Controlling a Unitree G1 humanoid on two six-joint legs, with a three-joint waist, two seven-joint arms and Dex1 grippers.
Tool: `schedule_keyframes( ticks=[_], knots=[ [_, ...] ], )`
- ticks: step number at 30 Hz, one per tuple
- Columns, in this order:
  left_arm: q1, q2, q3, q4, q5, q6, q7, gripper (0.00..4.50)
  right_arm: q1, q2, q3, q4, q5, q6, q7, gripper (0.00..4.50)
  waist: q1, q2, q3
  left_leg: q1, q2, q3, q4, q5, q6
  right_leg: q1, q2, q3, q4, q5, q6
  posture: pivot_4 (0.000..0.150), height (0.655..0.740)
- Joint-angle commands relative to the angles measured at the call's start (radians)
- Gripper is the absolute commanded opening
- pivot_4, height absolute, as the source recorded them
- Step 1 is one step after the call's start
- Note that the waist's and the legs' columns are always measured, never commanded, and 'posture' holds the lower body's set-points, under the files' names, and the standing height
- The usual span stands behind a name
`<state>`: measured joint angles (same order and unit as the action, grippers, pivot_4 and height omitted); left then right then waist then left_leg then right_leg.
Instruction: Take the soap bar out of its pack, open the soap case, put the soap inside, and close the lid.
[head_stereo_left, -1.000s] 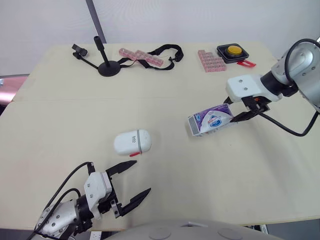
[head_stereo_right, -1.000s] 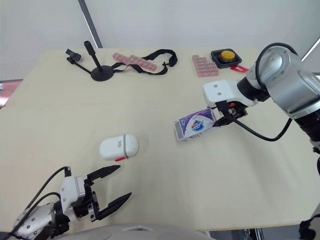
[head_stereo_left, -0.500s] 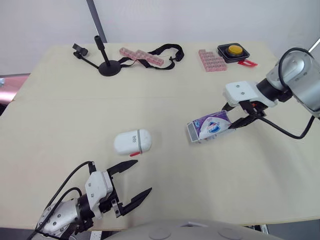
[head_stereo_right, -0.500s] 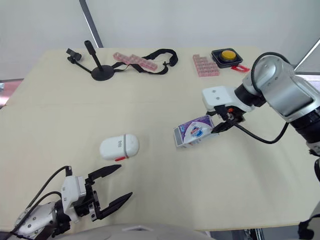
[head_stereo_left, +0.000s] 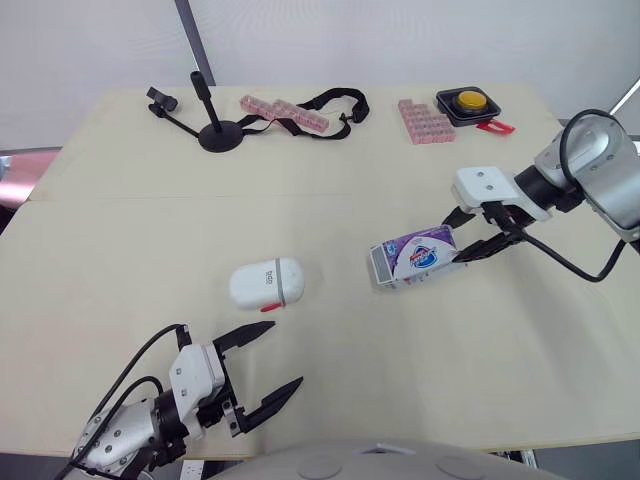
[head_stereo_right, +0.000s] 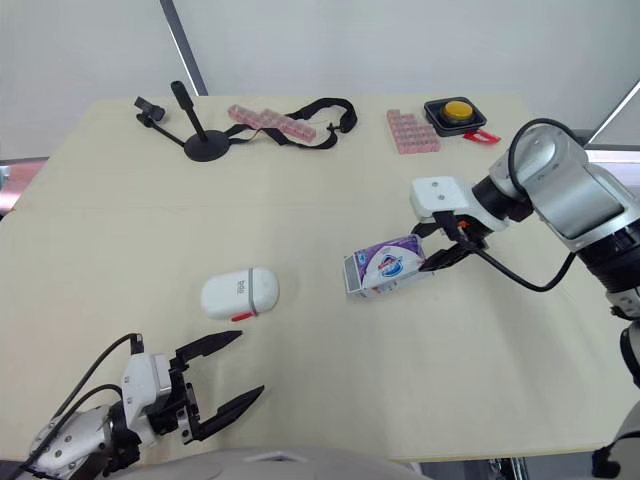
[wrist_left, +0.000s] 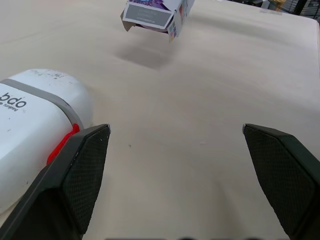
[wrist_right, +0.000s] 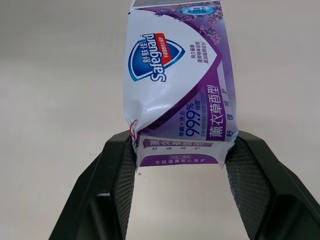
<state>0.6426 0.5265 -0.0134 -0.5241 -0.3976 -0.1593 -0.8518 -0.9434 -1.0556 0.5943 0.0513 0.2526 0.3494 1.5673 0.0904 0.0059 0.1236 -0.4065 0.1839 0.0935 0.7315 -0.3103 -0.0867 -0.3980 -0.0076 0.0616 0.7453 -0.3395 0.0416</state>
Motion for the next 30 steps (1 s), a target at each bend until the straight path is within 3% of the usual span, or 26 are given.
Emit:
schedule_keyframes(
  ticks=[1, 16, 25, 30],
  knots=[
    [0.009, 0.001, 0.004, -0.008, 0.002, -0.021, -0.003, 4.50, 0.001, 0.011, -0.071, 0.004, -0.031, -0.036, 0.040, 2.57, -0.001, 0.000, 0.000, 0.000, 0.000, 0.000, 0.000, 0.000, 0.000, 0.000, 0.000, 0.000, 0.000, 0.000, 0.000, 0.150, 0.7096],
    [0.002, 0.016, 0.012, -0.034, -0.008, 0.010, 0.007, 4.50, 0.105, 0.077, -0.171, 0.021, -0.049, -0.079, 0.017, 2.57, 0.000, 0.000, 0.000, 0.000, 0.000, 0.000, 0.000, 0.000, 0.000, 0.000, 0.000, 0.000, 0.000, 0.000, 0.000, 0.150, 0.7096],
    [0.012, 0.014, 0.017, -0.014, -0.007, -0.010, -0.006, 4.50, 0.018, 0.004, -0.121, 0.010, -0.263, -0.137, 0.047, 2.57, -0.001, 0.000, 0.000, 0.001, 0.000, 0.000, 0.001, 0.000, 0.000, 0.000, 0.000, 0.000, 0.001, 0.000, 0.000, 0.150, 0.7096],
    [0.018, 0.012, 0.018, -0.007, -0.005, -0.019, -0.013, 4.50, -0.050, -0.136, 0.008, -0.168, -0.046, 0.067, 0.047, 2.57, -0.001, 0.001, 0.000, 0.003, 0.000, -0.001, 0.000, 0.000, 0.000, 0.000, 0.001, 0.000, 0.000, 0.000, 0.000, 0.150, 0.7096]
  ],
)
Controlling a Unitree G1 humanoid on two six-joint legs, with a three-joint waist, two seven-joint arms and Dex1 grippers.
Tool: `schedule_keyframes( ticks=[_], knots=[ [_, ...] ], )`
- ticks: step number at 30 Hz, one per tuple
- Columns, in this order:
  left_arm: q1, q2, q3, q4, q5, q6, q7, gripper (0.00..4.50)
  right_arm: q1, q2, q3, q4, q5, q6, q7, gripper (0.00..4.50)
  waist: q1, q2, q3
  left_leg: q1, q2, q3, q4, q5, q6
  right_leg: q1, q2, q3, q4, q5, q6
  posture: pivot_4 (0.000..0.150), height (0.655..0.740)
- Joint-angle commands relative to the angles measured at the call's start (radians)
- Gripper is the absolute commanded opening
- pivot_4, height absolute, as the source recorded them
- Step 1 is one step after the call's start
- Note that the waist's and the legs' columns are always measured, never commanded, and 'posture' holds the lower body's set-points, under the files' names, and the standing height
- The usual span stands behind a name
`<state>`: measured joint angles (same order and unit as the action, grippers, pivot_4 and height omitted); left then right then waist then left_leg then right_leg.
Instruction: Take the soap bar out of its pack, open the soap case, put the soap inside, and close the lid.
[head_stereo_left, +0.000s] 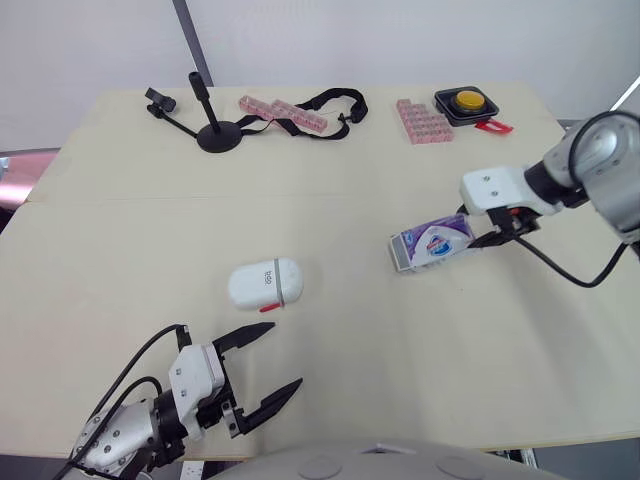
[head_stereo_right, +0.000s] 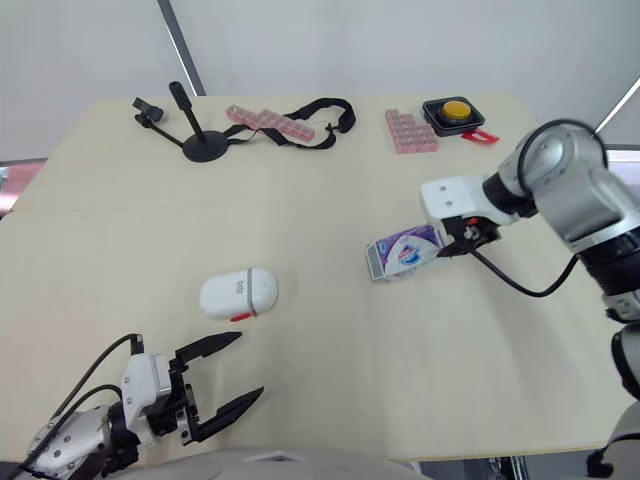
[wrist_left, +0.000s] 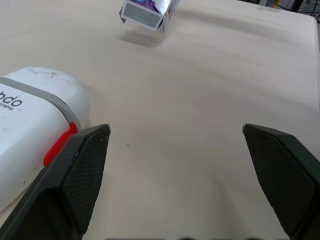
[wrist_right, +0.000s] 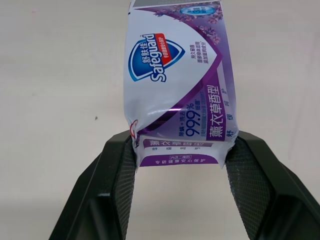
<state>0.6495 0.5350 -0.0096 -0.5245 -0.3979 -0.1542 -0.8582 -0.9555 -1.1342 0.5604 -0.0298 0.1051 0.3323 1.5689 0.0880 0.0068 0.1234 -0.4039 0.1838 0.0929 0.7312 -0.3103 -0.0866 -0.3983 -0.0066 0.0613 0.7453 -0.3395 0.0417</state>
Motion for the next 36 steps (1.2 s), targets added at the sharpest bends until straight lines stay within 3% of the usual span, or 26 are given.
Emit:
schedule_keyframes(
  ticks=[1, 8, 12, 14, 17, 20, 29, 36],
  knots=[
    [0.010, 0.003, 0.013, -0.006, -0.004, -0.025, -0.007, 4.50, -0.050, -0.062, 0.051, -0.102, 0.125, 0.101, 0.046, 2.57, 0.001, -0.001, -0.001, 0.003, 0.001, 0.000, 0.000, 0.000, 0.000, 0.001, 0.001, 0.000, 0.000, 0.000, 0.000, 0.150, 0.7096],
    [0.008, 0.001, 0.002, -0.012, 0.001, -0.023, 0.000, 4.50, -0.062, -0.001, 0.036, -0.046, 0.138, 0.062, 0.046, 2.57, -0.003, 0.000, -0.001, 0.002, 0.003, 0.000, 0.000, 0.000, 0.000, 0.001, -0.002, 0.000, 0.001, 0.000, 0.000, 0.150, 0.7096],
    [0.009, 0.001, 0.001, -0.022, 0.001, -0.016, 0.007, 4.50, -0.062, 0.003, 0.028, -0.077, 0.237, 0.112, 0.046, 2.57, -0.006, 0.000, -0.001, -0.002, 0.001, 0.001, 0.000, 0.000, 0.000, 0.000, -0.001, 0.000, 0.001, 0.000, 0.000, 0.150, 0.7096],
    [0.009, 0.002, 0.000, -0.028, 0.001, -0.012, 0.011, 4.50, -0.049, 0.055, -0.008, -0.036, 0.181, 0.067, 0.026, 2.57, -0.004, 0.000, -0.001, -0.002, 0.001, 0.000, 0.000, 0.000, 0.000, 0.000, 0.000, 0.000, 0.002, 0.000, 0.000, 0.150, 0.7096],
    [0.007, 0.002, -0.001, -0.031, 0.001, -0.008, 0.017, 4.50, -0.043, -0.005, 0.042, -0.069, 0.260, 0.134, 0.042, 2.57, 0.004, 0.000, -0.001, -0.001, 0.001, 0.000, 0.001, 0.000, 0.000, -0.001, -0.001, 0.000, 0.002, 0.000, 0.000, 0.150, 0.7096],
    [0.006, 0.003, 0.000, -0.030, 0.000, -0.009, 0.017, 4.50, -0.038, 0.068, -0.012, 0.008, 0.191, 0.055, 0.021, 2.57, 0.001, -0.001, -0.001, -0.001, 0.001, 0.000, 0.001, 0.000, 0.000, -0.001, -0.001, 0.000, 0.002, 0.000, 0.000, 0.150, 0.7096],
    [0.003, 0.002, 0.004, -0.007, -0.001, -0.025, 0.004, 4.50, -0.005, 0.025, -0.006, 0.000, 0.206, 0.107, 0.046, 2.57, 0.003, 0.000, -0.001, -0.003, 0.000, 0.001, 0.001, 0.001, 0.000, -0.001, -0.001, 0.000, 0.002, 0.000, 0.000, 0.150, 0.7096],
    [0.005, 0.004, 0.004, -0.013, 0.000, -0.020, 0.004, 4.50, 0.093, -0.009, -0.099, 0.146, 0.193, -0.051, 0.046, 2.57, 0.007, 0.000, -0.001, -0.003, 0.000, 0.001, 0.001, 0.001, 0.000, -0.001, -0.001, 0.000, 0.001, 0.000, 0.000, 0.150, 0.7096]
  ],
)
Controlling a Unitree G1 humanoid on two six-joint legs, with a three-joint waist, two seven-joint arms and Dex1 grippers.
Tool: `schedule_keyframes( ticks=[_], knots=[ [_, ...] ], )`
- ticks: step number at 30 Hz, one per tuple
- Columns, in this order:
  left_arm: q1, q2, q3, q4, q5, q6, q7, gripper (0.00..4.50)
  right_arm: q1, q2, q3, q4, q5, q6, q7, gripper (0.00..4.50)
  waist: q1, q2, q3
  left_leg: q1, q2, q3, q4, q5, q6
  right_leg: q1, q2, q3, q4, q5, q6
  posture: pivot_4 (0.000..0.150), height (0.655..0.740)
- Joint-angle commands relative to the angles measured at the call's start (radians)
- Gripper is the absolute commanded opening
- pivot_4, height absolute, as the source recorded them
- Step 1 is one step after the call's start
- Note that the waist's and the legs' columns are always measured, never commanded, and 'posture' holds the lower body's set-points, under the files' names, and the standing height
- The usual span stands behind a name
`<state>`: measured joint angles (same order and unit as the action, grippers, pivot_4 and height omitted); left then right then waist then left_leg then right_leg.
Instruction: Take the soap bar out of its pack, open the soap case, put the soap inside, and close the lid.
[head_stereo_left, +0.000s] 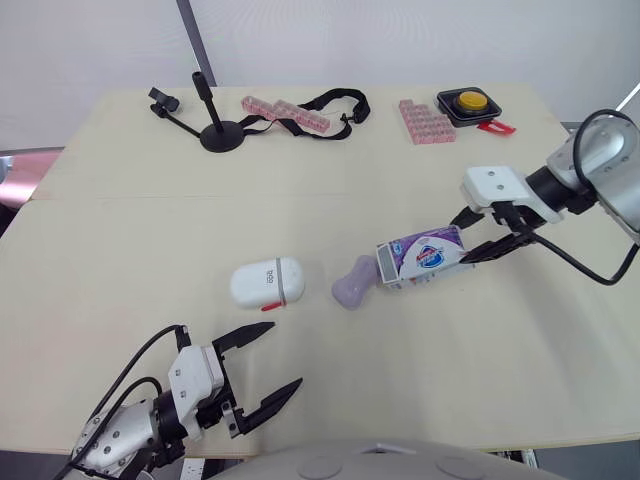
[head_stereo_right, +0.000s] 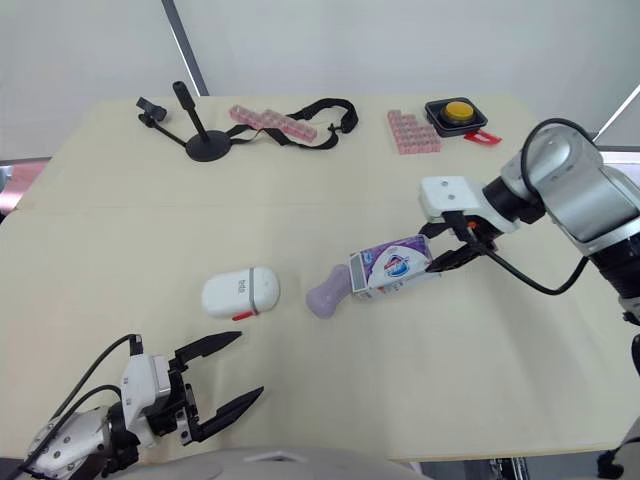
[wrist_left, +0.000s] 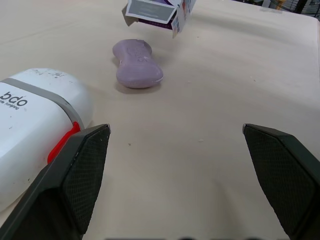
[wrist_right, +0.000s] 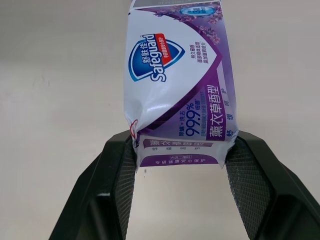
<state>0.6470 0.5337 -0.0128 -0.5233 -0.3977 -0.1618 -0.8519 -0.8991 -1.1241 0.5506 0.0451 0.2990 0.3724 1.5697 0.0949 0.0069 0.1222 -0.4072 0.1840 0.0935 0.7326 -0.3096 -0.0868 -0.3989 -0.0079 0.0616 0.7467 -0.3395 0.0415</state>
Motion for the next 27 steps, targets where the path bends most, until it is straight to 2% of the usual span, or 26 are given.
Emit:
schedule_keyframes(
  ticks=[1, 8, 12, 15, 20, 27],
  knots=[
    [0.005, 0.005, 0.007, -0.016, -0.001, -0.010, -0.001, 4.50, 0.057, -0.013, -0.116, 0.101, 0.010, -0.109, 0.045, 2.57, 0.000, 0.000, 0.000, 0.000, 0.000, 0.000, 0.000, 0.000, 0.000, 0.000, 0.000, 0.000, 0.000, 0.000, 0.000, 0.150, 0.7096],
    [0.000, 0.011, 0.015, -0.020, -0.006, -0.007, -0.001, 4.50, 0.289, 0.090, -0.454, 0.384, 0.142, -0.256, -0.057, 2.57, 0.002, 0.000, 0.000, 0.000, -0.001, 0.000, 0.000, 0.000, 0.000, 0.002, 0.000, 0.000, -0.002, 0.000, 0.000, 0.150, 0.7096],
    [-0.004, 0.017, 0.020, -0.018, -0.012, -0.007, -0.006, 4.50, 0.451, 0.185, -0.667, 0.505, 0.151, -0.444, -0.257, 2.57, 0.002, 0.000, -0.001, 0.000, 0.000, 0.000, 0.000, 0.000, 0.000, 0.003, 0.001, -0.001, -0.003, 0.000, 0.000, 0.150, 0.7096],
    [-0.004, 0.020, 0.025, -0.019, -0.017, -0.007, -0.009, 4.50, 0.547, 0.253, -0.782, 0.480, 0.129, -0.441, -0.478, 2.57, 0.009, 0.001, -0.002, 0.000, -0.001, -0.001, 0.000, 0.000, 0.000, 0.005, 0.000, -0.002, -0.005, 0.000, 0.000, 0.150, 0.7096],
    [-0.003, 0.019, 0.019, -0.029, -0.023, -0.007, -0.013, 4.50, 0.659, 0.348, -0.885, 0.347, 0.097, -0.240, -0.858, 2.57, 0.000, 0.008, -0.006, 0.002, -0.002, 0.000, -0.001, 0.000, 0.000, 0.005, 0.000, -0.002, -0.005, 0.000, 0.000, 0.150, 0.7096],
    [-0.020, 0.028, 0.003, -0.028, -0.031, -0.007, -0.044, 4.50, 0.733, 0.426, -0.953, 0.170, 0.091, -0.026, -1.118, 2.57, -0.006, 0.010, -0.008, 0.006, -0.002, 0.000, -0.005, 0.000, 0.000, 0.009, 0.000, -0.002, -0.008, 0.000, 0.000, 0.150, 0.7096]
  ],
)
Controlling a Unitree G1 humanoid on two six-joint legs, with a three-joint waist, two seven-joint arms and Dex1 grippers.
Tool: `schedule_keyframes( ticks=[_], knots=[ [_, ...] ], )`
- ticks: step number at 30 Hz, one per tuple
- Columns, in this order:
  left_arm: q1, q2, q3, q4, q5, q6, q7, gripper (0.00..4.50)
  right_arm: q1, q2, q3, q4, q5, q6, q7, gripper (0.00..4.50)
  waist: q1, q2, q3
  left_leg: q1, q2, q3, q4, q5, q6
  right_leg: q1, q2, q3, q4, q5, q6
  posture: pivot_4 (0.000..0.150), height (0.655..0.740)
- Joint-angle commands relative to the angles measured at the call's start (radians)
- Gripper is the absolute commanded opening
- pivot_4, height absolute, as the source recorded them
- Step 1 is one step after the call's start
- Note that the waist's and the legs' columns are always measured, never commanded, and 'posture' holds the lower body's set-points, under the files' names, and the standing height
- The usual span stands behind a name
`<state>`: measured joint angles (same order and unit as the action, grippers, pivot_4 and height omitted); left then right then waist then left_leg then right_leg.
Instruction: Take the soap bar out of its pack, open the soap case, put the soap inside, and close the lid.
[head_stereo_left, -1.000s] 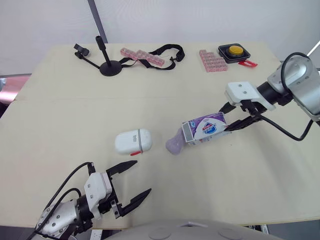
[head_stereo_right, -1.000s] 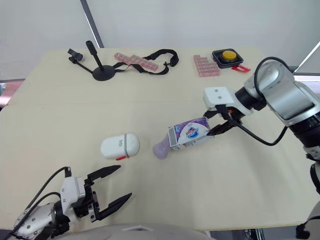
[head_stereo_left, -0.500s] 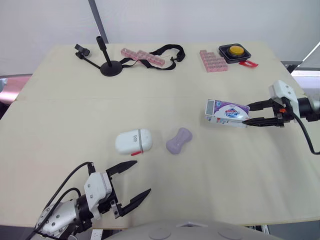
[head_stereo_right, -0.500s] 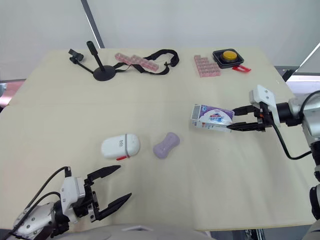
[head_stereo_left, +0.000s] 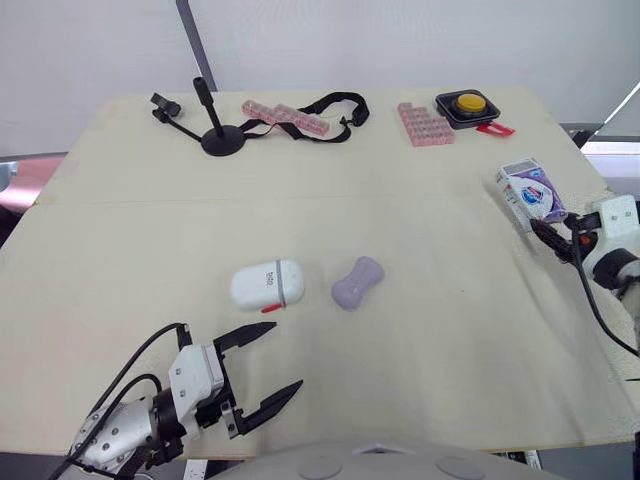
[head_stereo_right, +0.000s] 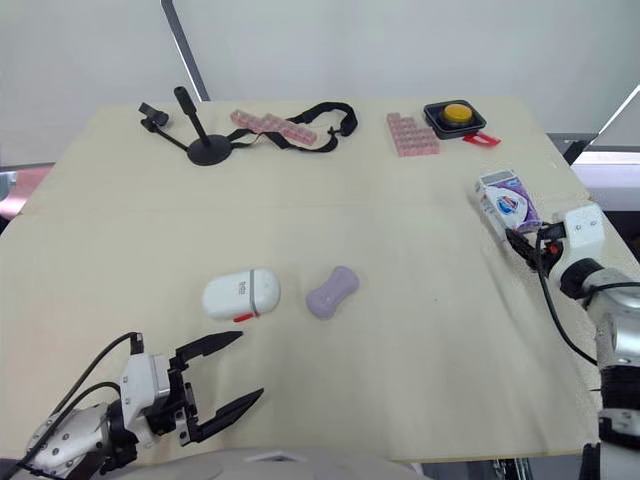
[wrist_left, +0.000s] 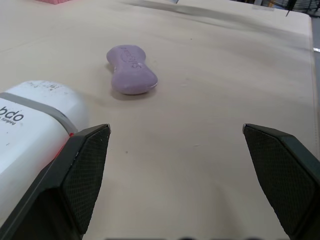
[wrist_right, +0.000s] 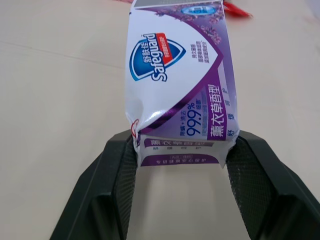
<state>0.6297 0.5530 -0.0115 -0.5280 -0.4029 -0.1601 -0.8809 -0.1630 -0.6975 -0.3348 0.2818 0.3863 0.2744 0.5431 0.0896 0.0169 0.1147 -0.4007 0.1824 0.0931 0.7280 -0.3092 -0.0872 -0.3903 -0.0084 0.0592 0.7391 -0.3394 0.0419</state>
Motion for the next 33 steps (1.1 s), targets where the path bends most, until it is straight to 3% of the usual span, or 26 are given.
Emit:
schedule_keyframes(
  ticks=[1, 10, 18, 24, 33],
  knots=[
    [-0.005, 0.012, 0.000, -0.021, -0.024, -0.012, -0.024, 4.50, -0.004, 0.003, -0.074, -0.076, 0.007, 0.097, -0.110, 2.57, 0.000, 0.001, -0.001, 0.000, 0.000, 0.000, 0.000, 0.000, 0.000, 0.000, 0.000, 0.000, 0.000, 0.000, 0.000, 0.150, 0.7096],
    [-0.024, 0.010, -0.002, -0.001, -0.017, -0.013, -0.043, 4.50, -0.021, 0.051, -0.111, -0.121, 0.040, 0.264, -0.189, 2.57, -0.008, 0.002, -0.001, 0.006, -0.001, 0.000, -0.004, 0.001, -0.001, 0.004, -0.001, 0.000, -0.002, 0.000, 0.000, 0.150, 0.7096],
    [-0.026, 0.009, -0.003, -0.008, -0.014, -0.008, -0.035, 4.50, -0.033, 0.052, -0.100, -0.082, 0.035, 0.250, -0.139, 2.57, -0.009, 0.002, -0.001, 0.008, -0.001, 0.001, -0.007, 0.001, -0.002, 0.007, -0.001, 0.000, -0.005, 0.000, 0.000, 0.150, 0.7096],
    [-0.033, 0.009, -0.002, -0.010, -0.015, -0.001, -0.027, 4.50, -0.036, 0.006, -0.100, -0.022, 0.003, 0.184, -0.068, 4.49, -0.009, 0.002, -0.001, 0.008, -0.001, 0.000, -0.007, 0.001, -0.002, 0.007, -0.001, 0.000, -0.005, 0.000, 0.000, 0.150, 0.7096],
    [-0.055, 0.013, -0.004, -0.027, -0.017, 0.026, -0.013, 4.50, -0.056, -0.088, -0.129, 0.041, -0.002, -0.023, 0.105, 4.49, -0.009, 0.002, -0.001, 0.008, -0.001, 0.000, -0.007, 0.001, -0.002, 0.008, -0.001, 0.000, -0.005, 0.000, 0.000, 0.150, 0.7096]
  ],
)
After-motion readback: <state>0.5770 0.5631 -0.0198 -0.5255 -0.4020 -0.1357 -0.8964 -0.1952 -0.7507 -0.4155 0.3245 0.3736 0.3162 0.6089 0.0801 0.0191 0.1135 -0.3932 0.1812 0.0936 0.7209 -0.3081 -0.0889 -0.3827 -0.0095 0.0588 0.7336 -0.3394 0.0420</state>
